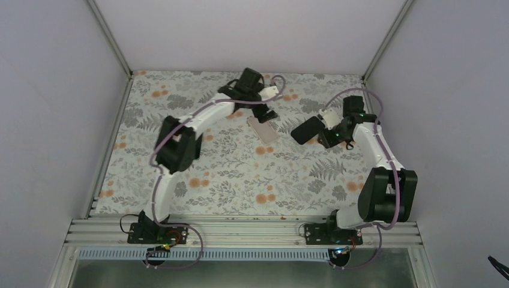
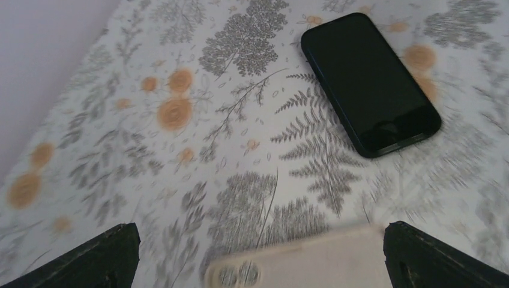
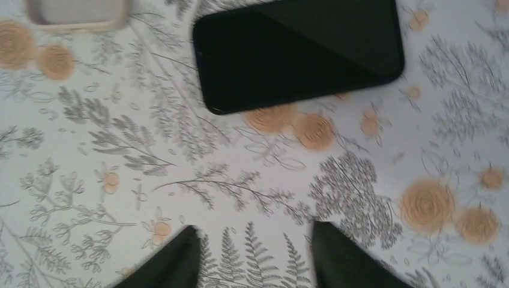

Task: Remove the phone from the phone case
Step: Adjust the phone at the center of the board.

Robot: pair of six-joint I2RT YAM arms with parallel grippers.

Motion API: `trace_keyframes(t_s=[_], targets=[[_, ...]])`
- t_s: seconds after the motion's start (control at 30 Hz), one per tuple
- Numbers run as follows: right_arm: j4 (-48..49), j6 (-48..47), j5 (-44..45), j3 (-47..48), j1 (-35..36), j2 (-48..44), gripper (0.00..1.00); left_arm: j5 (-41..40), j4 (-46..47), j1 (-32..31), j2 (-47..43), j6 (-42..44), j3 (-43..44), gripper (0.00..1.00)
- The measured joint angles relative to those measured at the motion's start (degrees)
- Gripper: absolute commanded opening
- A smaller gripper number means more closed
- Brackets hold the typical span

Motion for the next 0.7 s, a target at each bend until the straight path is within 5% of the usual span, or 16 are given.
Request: trace_keyframes(t_s=[0.03,0.07,0.27,0.7], targets=[[0.4,-0.2,-0.1,-0.7,-1.3,0.0,0.09,-0.8,-0.2,-0.9,3.6,-1.2,3.0,1.0],[0.9,-0.4,-0.2,-1.4,-2.6,0.2,0.04,-1.6,-0.7,-1.8,7.1,-2.2,6.5,1.0],[4.5,-1.1,-1.1,-1.9,-7.1,6.0,0.03,-9.1,-4.4,-6.2,27.2,-8.6,33.1,1.0],[8.5,-1.0,-2.6,0.0,-9.5,18.3,0.04,-19.7,0.4,-7.6,34.6,-12.3,38.9,1.0]])
